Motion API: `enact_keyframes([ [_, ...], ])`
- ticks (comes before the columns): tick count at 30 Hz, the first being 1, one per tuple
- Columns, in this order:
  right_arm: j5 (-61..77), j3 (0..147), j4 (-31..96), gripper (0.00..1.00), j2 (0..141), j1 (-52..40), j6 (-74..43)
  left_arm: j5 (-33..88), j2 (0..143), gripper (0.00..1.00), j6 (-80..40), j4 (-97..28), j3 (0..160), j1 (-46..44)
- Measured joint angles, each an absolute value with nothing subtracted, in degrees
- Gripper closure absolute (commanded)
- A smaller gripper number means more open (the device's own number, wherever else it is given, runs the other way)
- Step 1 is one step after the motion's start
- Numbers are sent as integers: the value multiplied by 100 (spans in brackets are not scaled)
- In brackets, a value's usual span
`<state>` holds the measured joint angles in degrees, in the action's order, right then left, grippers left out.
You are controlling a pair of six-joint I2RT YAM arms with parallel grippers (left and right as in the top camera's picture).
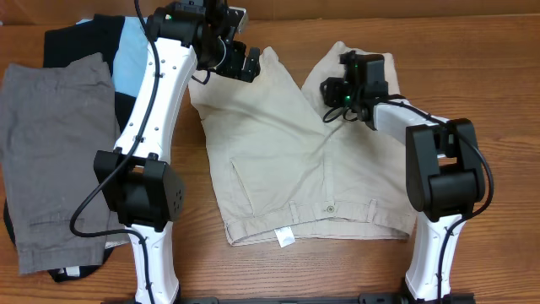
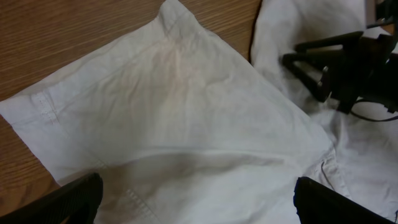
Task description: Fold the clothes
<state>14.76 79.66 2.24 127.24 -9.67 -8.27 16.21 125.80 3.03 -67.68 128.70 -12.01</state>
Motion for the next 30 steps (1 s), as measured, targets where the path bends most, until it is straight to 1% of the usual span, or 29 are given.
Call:
enact_keyframes([
  [2, 1479, 8165, 690, 55, 12724, -1153, -593, 1621, 12580, 0, 303, -6768, 12870, -1201],
  [4, 1487, 8388, 1199, 50, 12724, -1332, -412, 1621, 12580, 0, 303, -6770, 12870, -1201],
  [8, 1695, 9028, 2460, 34, 12798, -1575, -209, 1619, 12580, 0, 303, -6770, 12870, -1201],
  [12, 1894, 9867, 3494, 25, 12838, -1457, -169, 1619, 12580, 0, 305, -6770, 12870, -1201],
  [15, 1927, 10641, 3708, 25, 12838, -1118, -126, 1619, 12580, 0, 305, -6770, 12870, -1201],
  [17, 1870, 10993, 3531, 26, 12811, -823, -95, 1619, 12580, 0, 303, -6770, 12870, -1201],
  [21, 1590, 11174, 3260, 26, 12757, -226, 97, 1619, 12580, 0, 303, -6770, 12870, -1201],
  [26, 1284, 11174, 3173, 26, 13041, 56, 401, 1619, 12580, 0, 305, -6770, 12870, -1201],
  [30, 1157, 11170, 3048, 34, 13535, 21, 607, 1619, 12580, 0, 305, -6770, 12870, -1201],
])
